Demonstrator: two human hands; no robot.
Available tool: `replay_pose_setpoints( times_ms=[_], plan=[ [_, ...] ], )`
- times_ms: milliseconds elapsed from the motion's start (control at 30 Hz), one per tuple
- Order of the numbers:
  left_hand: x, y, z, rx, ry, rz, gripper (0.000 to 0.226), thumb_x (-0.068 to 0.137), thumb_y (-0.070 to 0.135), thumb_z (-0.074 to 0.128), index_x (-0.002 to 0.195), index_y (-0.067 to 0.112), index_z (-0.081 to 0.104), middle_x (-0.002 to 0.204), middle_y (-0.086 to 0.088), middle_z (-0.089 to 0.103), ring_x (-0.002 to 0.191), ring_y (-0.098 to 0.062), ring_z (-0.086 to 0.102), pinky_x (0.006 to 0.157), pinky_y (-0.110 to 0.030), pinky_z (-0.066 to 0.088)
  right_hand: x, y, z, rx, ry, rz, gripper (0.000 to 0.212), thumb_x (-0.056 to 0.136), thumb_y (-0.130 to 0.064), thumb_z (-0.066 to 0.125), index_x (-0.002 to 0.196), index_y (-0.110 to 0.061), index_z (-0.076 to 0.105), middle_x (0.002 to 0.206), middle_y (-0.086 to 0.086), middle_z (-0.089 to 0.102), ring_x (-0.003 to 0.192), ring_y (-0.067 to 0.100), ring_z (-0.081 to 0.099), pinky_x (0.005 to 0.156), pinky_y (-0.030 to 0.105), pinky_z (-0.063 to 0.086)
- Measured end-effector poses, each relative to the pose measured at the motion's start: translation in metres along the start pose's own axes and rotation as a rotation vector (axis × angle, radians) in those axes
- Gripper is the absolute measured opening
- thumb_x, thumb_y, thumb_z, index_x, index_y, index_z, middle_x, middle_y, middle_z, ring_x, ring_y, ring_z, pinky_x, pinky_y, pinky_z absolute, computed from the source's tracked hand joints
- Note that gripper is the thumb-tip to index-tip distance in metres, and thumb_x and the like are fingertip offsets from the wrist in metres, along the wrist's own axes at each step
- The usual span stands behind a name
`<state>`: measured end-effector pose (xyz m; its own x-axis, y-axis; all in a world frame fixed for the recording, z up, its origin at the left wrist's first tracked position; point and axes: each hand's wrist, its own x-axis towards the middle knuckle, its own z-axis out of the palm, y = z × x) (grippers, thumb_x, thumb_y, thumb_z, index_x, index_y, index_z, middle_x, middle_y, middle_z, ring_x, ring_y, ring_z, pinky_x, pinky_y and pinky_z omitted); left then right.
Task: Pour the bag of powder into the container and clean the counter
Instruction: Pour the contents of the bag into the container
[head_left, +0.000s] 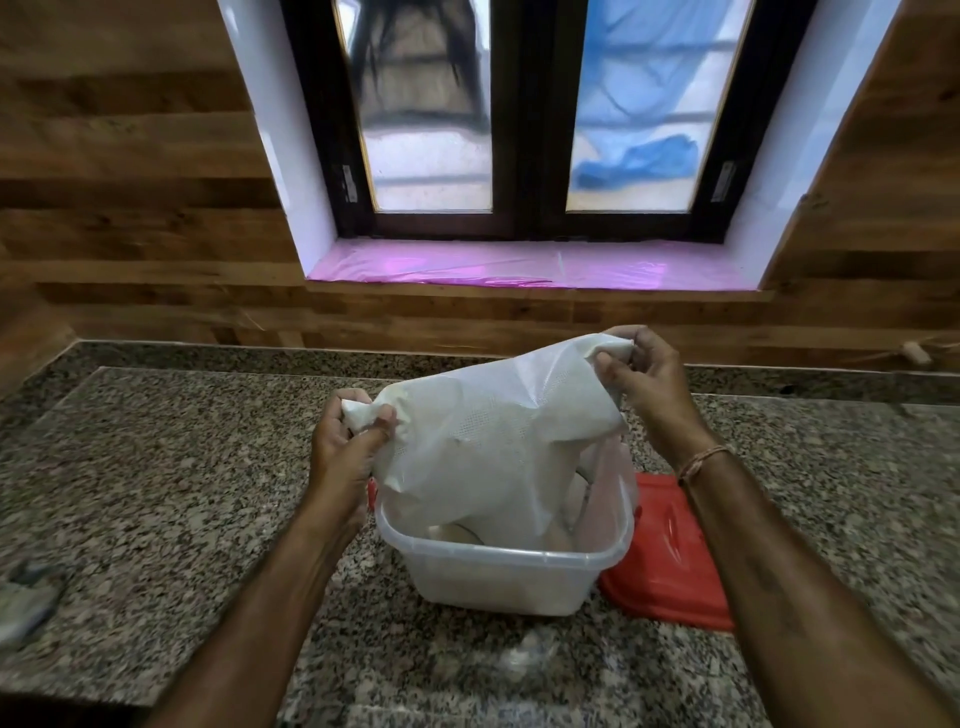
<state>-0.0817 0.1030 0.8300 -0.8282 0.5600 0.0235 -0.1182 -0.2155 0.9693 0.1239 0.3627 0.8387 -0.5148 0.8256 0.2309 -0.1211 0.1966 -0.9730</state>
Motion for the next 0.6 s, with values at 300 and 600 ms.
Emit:
replay_pose_setpoints(
  times_ms=[300, 600],
  plan=[
    [-0.005, 0.008, 0.002, 0.023, 0.010, 0.056, 0.023, 0.094, 0.008, 0.069, 0.086, 0.026, 0.056, 0.085, 0.004, 0.065, 0.072, -0.008, 0.063, 0.058, -0.027, 0.056, -0.001, -0.021, -0.009, -0.337, -0.001, -0.122, 0.010, 0.087, -0.014, 0.077, 0.091, -0.023, 0.077, 0.092, 0.001, 0.077, 0.082, 0.014, 0.069, 0.064, 0.032, 0.057],
    [-0.010, 0.014, 0.002, 0.015, 0.012, 0.065, 0.025, 0.096, 0.005, 0.065, 0.084, 0.025, 0.055, 0.083, 0.005, 0.060, 0.068, -0.005, 0.058, 0.054, -0.022, 0.052, -0.006, -0.021, -0.006, -0.592, 0.124, -0.134, 0.014, 0.092, -0.014, 0.070, 0.082, -0.023, 0.070, 0.084, -0.008, 0.073, 0.086, 0.014, 0.070, 0.076, 0.044, 0.062]
  ],
)
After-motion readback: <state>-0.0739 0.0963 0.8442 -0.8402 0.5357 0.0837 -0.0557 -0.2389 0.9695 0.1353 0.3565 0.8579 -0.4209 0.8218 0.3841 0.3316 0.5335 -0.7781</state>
